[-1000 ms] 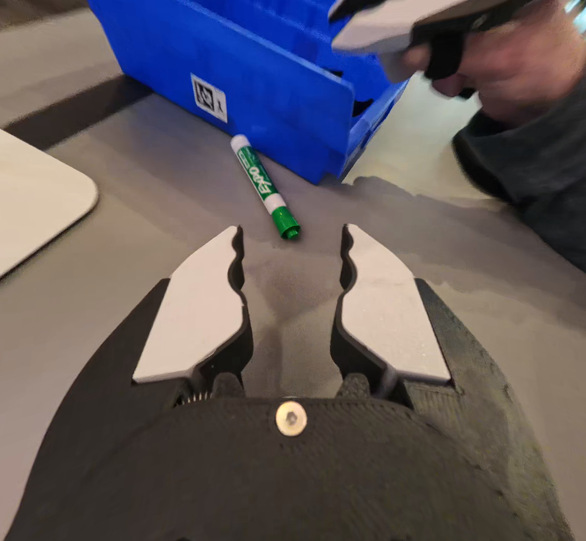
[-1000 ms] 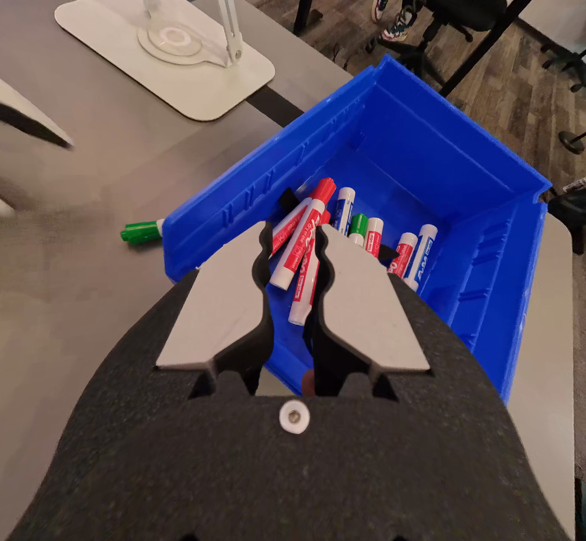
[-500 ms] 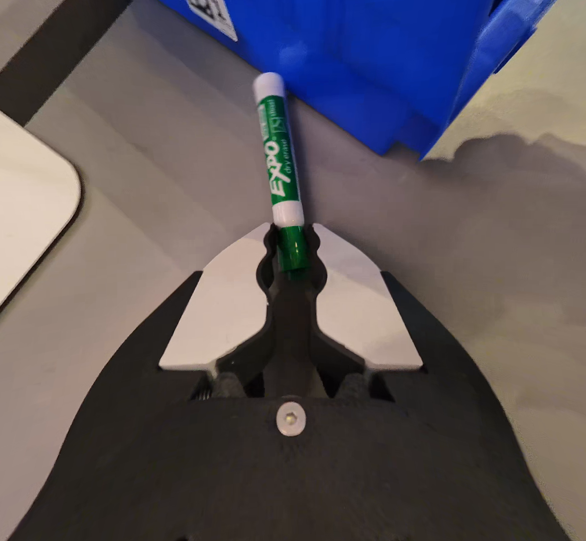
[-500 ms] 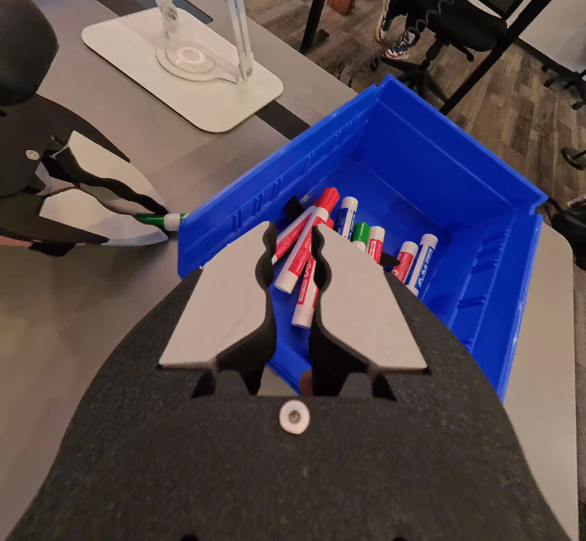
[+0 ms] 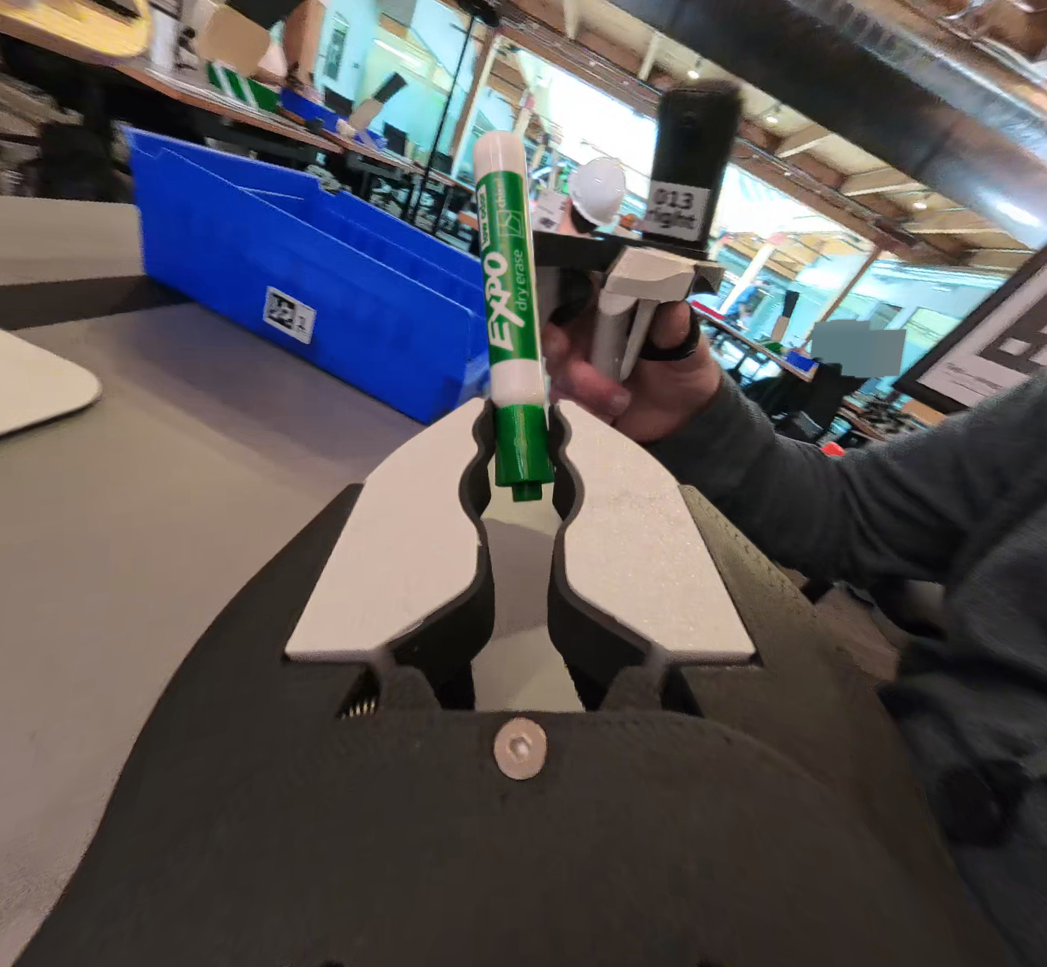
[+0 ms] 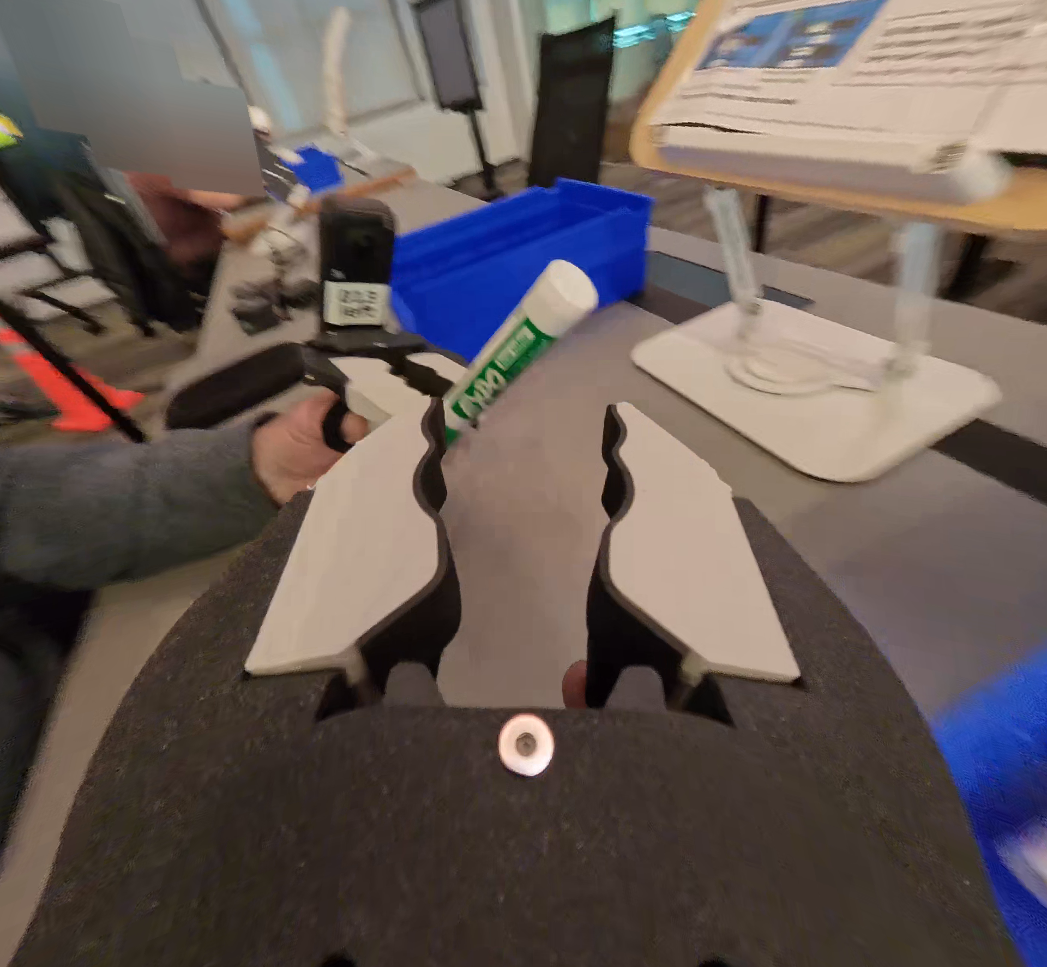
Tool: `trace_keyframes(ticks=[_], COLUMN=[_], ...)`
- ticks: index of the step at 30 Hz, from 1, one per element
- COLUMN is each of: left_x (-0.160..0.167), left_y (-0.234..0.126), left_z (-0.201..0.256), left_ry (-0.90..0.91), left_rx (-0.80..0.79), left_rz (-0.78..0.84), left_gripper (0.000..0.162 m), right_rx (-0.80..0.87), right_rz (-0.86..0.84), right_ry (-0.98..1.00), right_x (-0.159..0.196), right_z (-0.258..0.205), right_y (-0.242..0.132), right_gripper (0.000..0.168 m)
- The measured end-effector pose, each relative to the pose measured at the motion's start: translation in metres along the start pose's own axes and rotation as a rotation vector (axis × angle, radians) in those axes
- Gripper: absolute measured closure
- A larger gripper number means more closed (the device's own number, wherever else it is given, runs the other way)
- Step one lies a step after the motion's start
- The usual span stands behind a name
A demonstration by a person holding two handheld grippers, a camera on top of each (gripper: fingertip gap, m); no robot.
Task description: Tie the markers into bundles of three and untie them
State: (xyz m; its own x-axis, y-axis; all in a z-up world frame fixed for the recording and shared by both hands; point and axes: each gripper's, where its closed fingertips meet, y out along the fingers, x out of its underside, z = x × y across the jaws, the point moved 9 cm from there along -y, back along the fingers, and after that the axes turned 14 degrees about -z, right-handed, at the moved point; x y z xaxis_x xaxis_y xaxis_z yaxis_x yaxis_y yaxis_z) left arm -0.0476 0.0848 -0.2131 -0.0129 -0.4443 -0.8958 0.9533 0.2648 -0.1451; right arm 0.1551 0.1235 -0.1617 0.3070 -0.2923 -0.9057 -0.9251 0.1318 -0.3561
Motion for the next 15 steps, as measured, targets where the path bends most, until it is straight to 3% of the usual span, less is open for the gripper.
trace_keyframes(ticks=[4,7,8,10,12,15], left_x=[0.009,0.011,0.012,0.012,0.009,0.013], left_y=[0.006,0.014,0.016,0.016,0.014,0.007], left_z=[0.011,0.018,0.018,0.019,0.016,0.008], left_ry=[0.032,0.105,0.110,0.140,0.146,0.170], left_rx=[0.069,0.085,0.095,0.065,0.022,-0.064], left_rz=[-0.057,-0.103,-0.105,-0.077,-0.065,-0.106], left_gripper=[0.145,0.145,0.145,0.143,0.122,0.136], right_rx=[-0.185,-0.197,-0.193,-0.161,-0.103,0.067], right_rz=[0.062,0.073,0.069,0.060,0.063,0.070], right_ry=[0.080,0.058,0.048,0.023,-0.001,-0.027], right_x=[0.001,0.003,0.003,-0.001,-0.008,-0.023], right_z=[-0.015,-0.020,-0.021,-0.021,-0.017,-0.001], right_y=[0.029,0.035,0.035,0.029,0.016,-0.021], right_gripper=[0.120,0.150,0.150,0.150,0.150,0.150])
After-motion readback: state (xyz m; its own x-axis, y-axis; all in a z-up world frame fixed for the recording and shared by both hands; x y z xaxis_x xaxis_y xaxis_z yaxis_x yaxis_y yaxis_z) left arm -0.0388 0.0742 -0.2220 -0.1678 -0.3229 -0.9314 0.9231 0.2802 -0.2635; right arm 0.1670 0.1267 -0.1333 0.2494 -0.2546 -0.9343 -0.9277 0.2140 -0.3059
